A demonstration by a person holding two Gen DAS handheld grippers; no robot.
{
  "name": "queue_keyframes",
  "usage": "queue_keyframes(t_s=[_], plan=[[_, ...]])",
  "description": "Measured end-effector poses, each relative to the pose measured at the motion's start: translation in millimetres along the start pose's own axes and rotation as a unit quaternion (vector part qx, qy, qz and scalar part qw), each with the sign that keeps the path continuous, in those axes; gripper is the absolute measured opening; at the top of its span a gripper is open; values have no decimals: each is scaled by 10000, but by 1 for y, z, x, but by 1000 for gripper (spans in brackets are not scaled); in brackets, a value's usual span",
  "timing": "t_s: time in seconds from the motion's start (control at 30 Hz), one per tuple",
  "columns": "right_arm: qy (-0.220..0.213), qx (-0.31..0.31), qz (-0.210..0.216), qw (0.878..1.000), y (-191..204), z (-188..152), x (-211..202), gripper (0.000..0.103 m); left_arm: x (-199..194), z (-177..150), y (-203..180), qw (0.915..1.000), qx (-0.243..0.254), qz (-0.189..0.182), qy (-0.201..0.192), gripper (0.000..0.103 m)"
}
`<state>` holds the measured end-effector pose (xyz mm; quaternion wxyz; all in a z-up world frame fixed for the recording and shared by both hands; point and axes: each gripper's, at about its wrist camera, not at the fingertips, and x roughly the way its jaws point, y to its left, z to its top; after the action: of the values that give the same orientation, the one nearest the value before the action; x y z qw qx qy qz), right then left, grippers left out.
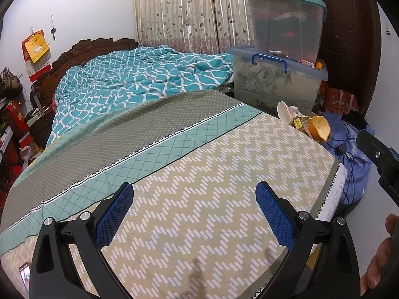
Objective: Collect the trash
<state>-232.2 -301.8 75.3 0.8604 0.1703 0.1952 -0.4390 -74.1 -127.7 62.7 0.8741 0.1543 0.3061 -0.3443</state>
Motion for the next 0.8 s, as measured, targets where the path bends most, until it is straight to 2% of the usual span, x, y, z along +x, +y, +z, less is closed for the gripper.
queue_keyframes(t_s=[0.8], plan=[[16,305,41,9995,-19,-4,0,100,-5,-3,-17,9998,209,41,-42,94]])
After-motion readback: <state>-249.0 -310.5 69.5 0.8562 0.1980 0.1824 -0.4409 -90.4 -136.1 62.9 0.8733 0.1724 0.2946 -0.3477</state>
